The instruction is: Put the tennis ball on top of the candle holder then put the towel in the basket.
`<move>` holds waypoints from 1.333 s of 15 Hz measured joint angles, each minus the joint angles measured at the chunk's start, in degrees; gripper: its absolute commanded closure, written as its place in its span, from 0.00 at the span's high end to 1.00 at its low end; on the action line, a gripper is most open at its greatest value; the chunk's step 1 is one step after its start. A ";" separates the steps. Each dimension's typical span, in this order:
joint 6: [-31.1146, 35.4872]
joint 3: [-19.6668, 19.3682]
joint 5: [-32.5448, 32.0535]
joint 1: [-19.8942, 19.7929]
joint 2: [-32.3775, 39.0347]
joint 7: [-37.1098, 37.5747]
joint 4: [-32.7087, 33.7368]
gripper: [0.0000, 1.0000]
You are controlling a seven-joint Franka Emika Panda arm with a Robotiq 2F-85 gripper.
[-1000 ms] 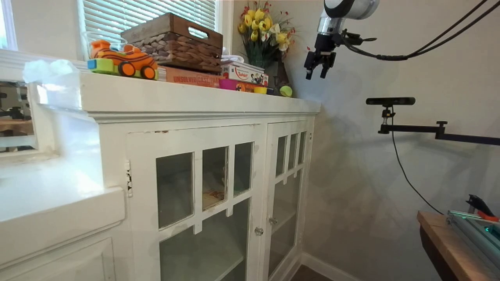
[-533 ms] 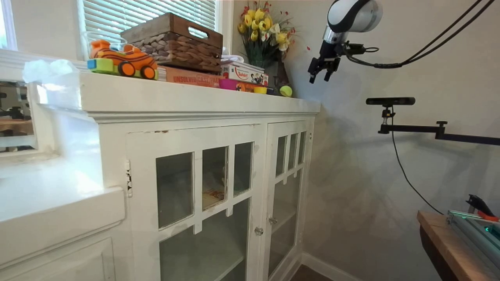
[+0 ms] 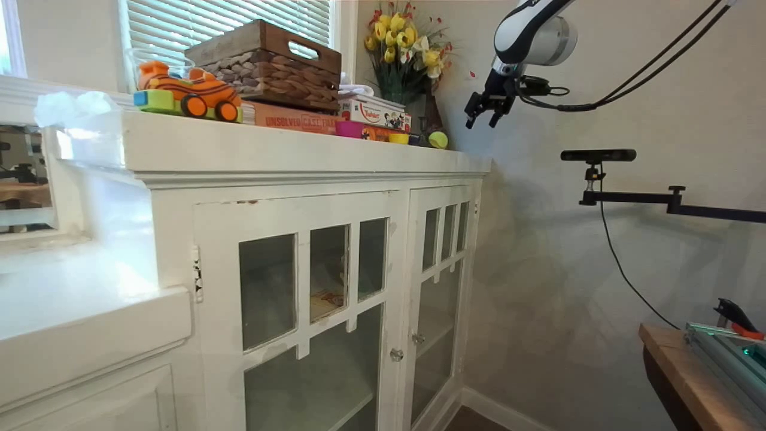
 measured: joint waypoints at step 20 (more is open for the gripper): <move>-17.32 7.06 11.94 -6.98 13.99 -11.33 25.28 1.00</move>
